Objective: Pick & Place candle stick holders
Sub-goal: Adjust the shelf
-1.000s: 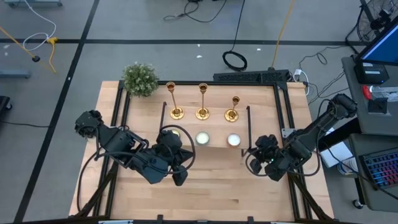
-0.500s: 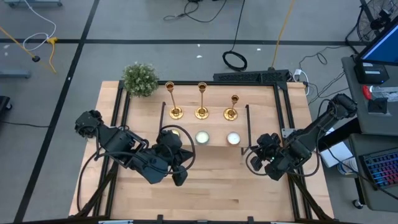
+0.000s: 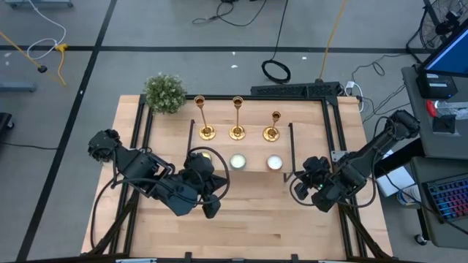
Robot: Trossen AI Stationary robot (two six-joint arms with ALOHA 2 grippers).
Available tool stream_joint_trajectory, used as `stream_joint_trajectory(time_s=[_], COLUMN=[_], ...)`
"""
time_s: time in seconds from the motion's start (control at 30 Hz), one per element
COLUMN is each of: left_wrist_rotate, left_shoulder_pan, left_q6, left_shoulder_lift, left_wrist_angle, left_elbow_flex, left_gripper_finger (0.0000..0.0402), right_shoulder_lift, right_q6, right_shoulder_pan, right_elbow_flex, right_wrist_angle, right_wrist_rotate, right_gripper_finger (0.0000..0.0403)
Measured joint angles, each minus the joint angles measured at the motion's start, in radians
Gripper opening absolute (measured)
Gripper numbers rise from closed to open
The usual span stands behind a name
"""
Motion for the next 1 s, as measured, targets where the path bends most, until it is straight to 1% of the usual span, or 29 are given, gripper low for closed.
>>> stream_joint_trajectory(time_s=[1.0], left_wrist_rotate=[0.0], left_shoulder_pan=[0.0], left_q6=[0.002], left_shoulder_lift=[0.0], left_wrist_angle=[-0.029], left_elbow_flex=[0.0], left_gripper_finger=[0.0006], right_shoulder_lift=[0.0], right_q6=[-0.007], right_shoulder_pan=[0.002], right_elbow_flex=[0.0], right_wrist_angle=[0.029], right_wrist_rotate=[0.001], right_gripper_finger=[0.0])
